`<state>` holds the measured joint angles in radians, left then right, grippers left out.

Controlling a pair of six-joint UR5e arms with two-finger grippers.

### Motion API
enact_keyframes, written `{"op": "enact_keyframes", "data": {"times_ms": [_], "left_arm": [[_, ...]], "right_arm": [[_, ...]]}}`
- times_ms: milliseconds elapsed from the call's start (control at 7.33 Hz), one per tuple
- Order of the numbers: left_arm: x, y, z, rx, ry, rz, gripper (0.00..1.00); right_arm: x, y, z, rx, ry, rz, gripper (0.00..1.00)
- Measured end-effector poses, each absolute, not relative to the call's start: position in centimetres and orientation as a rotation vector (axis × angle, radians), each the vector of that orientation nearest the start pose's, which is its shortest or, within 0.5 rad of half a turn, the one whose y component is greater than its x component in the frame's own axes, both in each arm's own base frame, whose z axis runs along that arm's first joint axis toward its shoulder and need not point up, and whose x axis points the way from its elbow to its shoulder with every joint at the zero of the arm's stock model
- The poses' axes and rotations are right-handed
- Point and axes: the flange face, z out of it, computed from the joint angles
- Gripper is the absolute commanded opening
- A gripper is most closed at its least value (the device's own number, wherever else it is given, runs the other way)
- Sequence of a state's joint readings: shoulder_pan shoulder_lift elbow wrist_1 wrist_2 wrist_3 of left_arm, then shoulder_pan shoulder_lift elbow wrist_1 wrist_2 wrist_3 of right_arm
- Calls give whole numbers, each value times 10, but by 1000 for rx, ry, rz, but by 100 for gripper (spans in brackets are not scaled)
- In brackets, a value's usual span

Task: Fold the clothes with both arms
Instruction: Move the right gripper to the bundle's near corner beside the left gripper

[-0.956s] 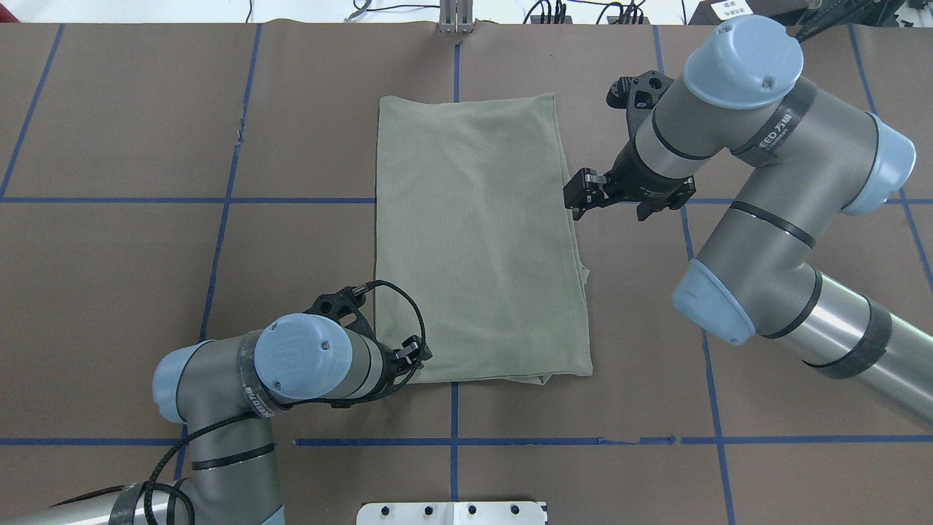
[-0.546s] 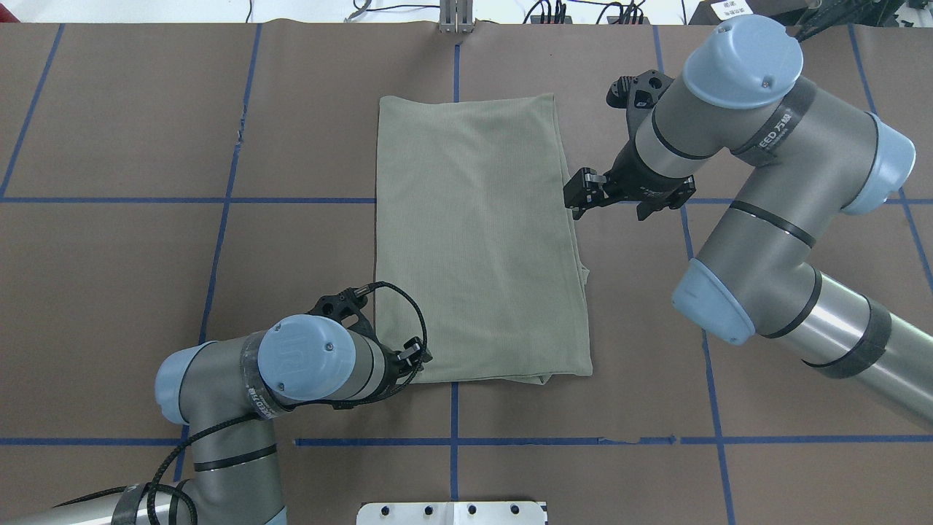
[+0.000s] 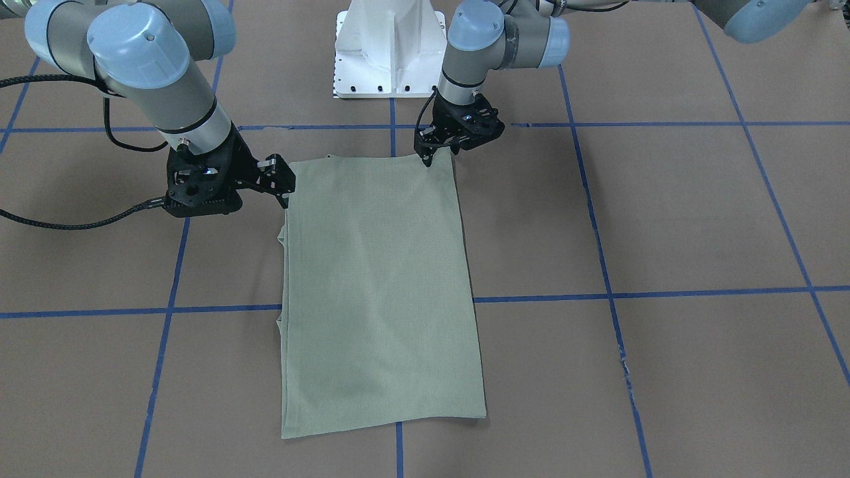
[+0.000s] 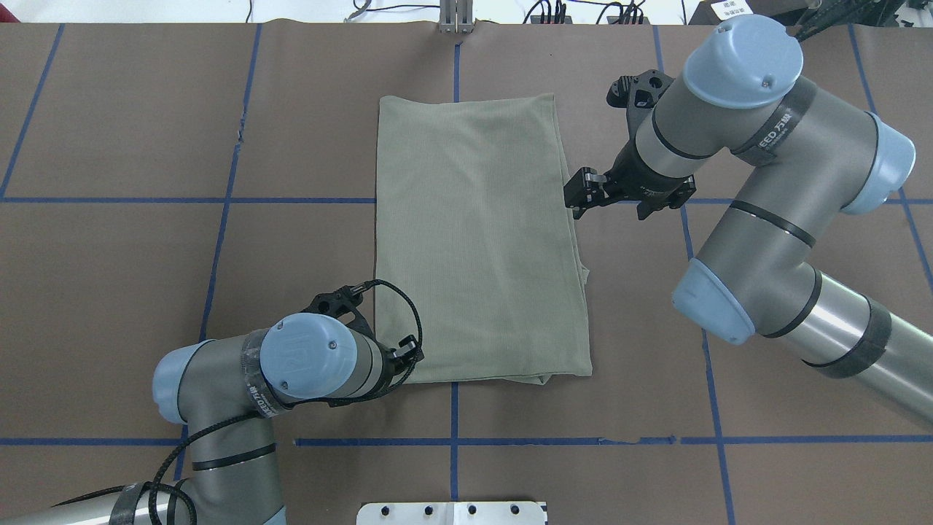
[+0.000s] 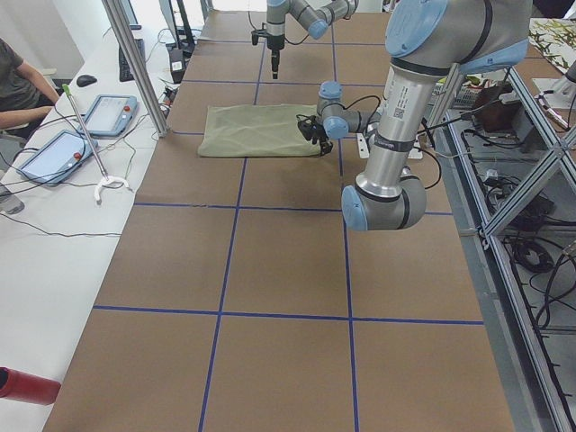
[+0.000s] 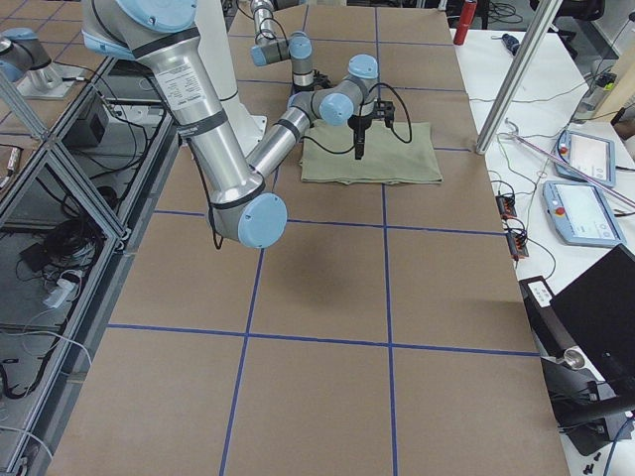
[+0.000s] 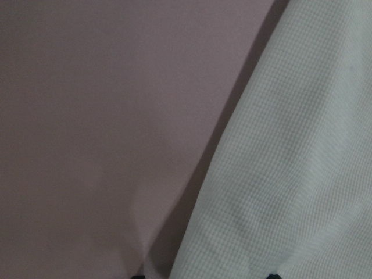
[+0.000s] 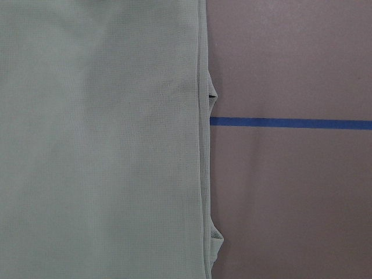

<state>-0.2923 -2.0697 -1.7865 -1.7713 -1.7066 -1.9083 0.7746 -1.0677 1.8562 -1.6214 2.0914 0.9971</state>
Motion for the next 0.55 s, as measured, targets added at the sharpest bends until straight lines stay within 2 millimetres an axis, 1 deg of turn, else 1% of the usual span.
{"op": "enact_keyframes", "data": {"times_ms": [546], "left_arm": [[577, -298, 257, -149, 925, -520, 66]], "right_arm": [[-379, -489, 255, 62, -870, -3, 100]]}}
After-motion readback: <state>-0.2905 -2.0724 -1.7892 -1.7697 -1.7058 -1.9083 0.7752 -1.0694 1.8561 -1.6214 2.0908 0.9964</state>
